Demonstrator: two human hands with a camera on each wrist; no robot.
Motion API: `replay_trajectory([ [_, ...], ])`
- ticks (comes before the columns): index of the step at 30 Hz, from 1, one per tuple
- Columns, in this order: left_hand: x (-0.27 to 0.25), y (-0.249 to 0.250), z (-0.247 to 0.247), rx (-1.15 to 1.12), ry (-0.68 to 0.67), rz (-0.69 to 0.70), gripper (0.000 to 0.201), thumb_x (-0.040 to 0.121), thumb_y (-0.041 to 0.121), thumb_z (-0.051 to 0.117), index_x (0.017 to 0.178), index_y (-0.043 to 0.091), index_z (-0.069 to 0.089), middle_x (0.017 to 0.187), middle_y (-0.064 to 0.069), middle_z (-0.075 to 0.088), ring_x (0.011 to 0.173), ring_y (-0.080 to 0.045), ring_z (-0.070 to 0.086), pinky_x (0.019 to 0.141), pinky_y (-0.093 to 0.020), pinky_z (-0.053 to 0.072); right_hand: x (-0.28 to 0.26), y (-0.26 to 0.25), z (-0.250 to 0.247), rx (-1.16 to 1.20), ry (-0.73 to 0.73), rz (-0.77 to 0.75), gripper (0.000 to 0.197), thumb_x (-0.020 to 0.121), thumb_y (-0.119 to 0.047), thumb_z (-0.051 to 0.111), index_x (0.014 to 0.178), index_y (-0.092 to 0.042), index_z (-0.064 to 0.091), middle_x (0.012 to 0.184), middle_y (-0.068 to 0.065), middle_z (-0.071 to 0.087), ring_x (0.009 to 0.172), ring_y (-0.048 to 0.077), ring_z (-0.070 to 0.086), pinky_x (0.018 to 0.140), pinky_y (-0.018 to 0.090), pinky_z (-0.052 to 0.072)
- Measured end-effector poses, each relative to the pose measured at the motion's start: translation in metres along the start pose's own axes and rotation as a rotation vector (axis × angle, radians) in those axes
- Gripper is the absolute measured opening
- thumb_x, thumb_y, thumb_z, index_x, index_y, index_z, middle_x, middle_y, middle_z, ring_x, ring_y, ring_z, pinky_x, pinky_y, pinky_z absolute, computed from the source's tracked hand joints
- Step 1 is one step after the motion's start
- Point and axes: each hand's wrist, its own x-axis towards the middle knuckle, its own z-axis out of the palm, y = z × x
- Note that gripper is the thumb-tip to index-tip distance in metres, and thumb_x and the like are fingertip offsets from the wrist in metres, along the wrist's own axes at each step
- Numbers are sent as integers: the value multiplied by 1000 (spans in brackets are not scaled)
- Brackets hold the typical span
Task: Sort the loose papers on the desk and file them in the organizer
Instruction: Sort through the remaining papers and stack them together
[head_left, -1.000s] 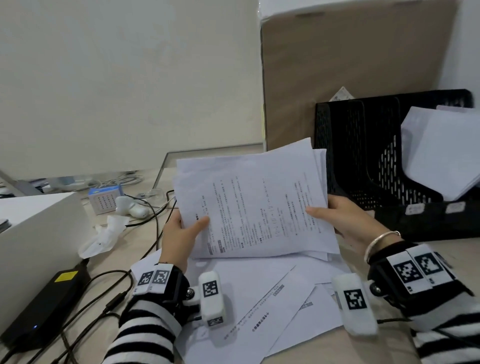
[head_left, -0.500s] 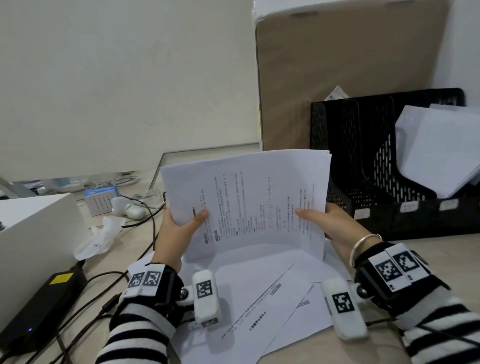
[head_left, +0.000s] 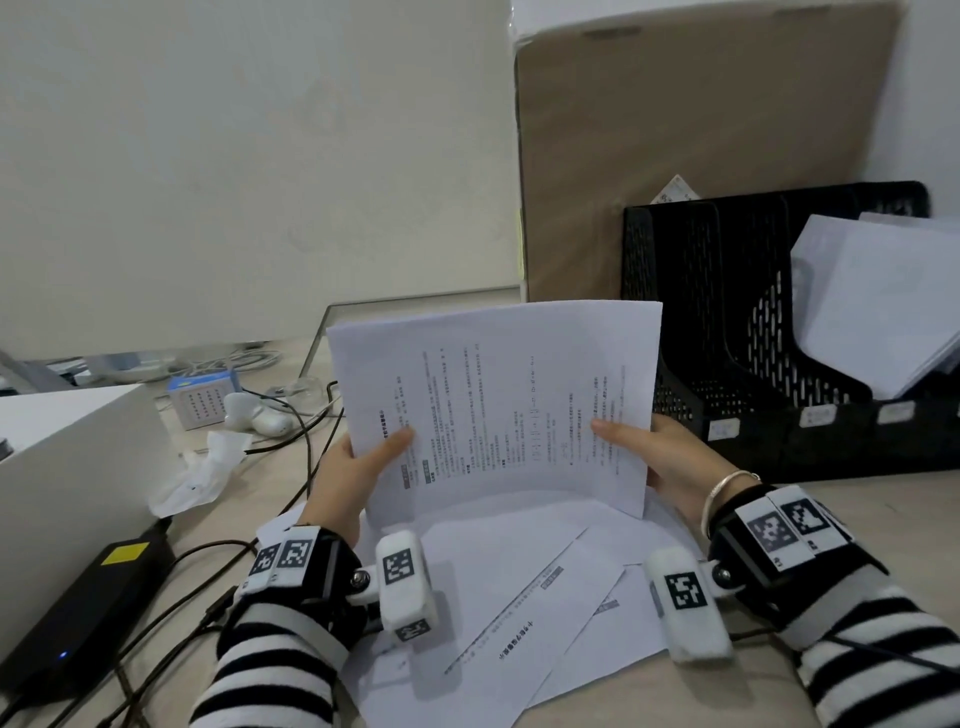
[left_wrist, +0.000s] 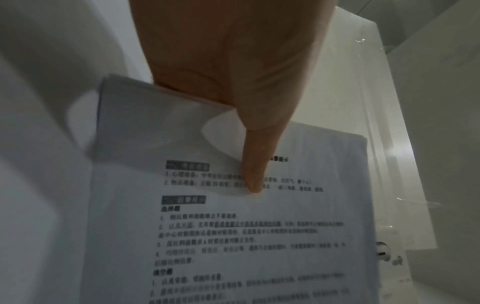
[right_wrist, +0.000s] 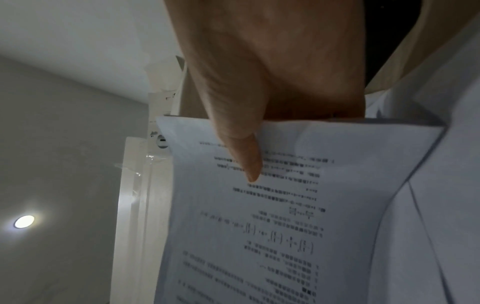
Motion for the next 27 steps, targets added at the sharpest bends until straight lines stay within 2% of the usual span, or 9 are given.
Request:
replay_trajectory([
  [5, 3, -10, -4, 30, -38, -98, 36, 79, 10, 75, 114, 12, 66, 109, -7, 73, 102, -28, 69, 88, -42, 54, 1, 4, 0, -48, -34, 73, 23, 87, -19, 68, 110, -18, 67, 107, 0, 73, 103, 21, 65, 93, 39, 48],
  [10, 7, -12, -1, 66, 58, -55, 28, 77, 7, 77, 104, 10, 70, 101, -8, 75, 94, -28, 71, 89, -45, 55, -1, 2, 4, -88, -26, 26, 29, 93, -5, 57, 121, -10, 60, 110, 3, 66, 91, 11, 64, 65, 17, 53],
  [12, 10, -14, -2, 100, 126, -16, 28, 79, 10, 77, 106, 11, 69, 100, -7, 75, 94, -28, 71, 89, -48, 55, -2, 0, 5, -120, -15, 3, 30, 94, -6, 56, 123, -8, 59, 115, 4, 66, 95, 13, 65, 73, 18, 55],
  [14, 14, -16, -5, 128, 215, -10, 39, 81, 17, 76, 117, 12, 64, 104, -8, 73, 98, -27, 69, 91, -47, 53, -1, 0, 5, -139, 24, -9, 34, 93, -10, 59, 127, -7, 58, 120, 5, 66, 105, 20, 64, 90, 30, 51],
  [17, 13, -16, -2, 44, 255, -52, 60, 86, 28, 71, 137, 14, 43, 122, -10, 59, 109, -25, 60, 93, -39, 50, 3, 2, 7, 0, 66, 6, 36, 92, -10, 61, 128, -8, 58, 118, 6, 67, 107, 23, 64, 97, 40, 49],
  [19, 8, -11, 7, -60, 167, -113, 62, 90, 32, 66, 141, 13, 36, 126, -11, 54, 111, -24, 59, 88, -35, 50, 2, 0, 10, 106, 69, 13, 34, 92, -9, 59, 126, -9, 59, 117, 5, 67, 106, 23, 64, 94, 39, 50],
  [23, -5, -1, 33, -148, -171, -286, 47, 92, 44, 54, 128, 13, 49, 123, -9, 62, 102, -23, 68, 75, -30, 54, -5, -1, 19, 202, -53, 20, 31, 94, -7, 56, 124, -12, 58, 117, 3, 68, 104, 18, 66, 77, 26, 57],
  [25, -13, 1, 45, -175, -291, -308, 41, 91, 42, 53, 119, 14, 59, 117, -7, 68, 99, -22, 70, 77, -31, 58, -9, 1, 25, 184, -133, 47, 27, 94, -9, 56, 120, -13, 61, 115, 2, 70, 105, 18, 66, 82, 28, 56],
  [27, -20, 0, 52, -267, -321, -291, 31, 92, 28, 55, 118, 12, 62, 113, -7, 72, 98, -22, 70, 81, -34, 59, -12, 2, 31, 139, -224, 74, 24, 93, -10, 56, 116, -15, 62, 114, 2, 71, 106, 19, 66, 87, 32, 55],
])
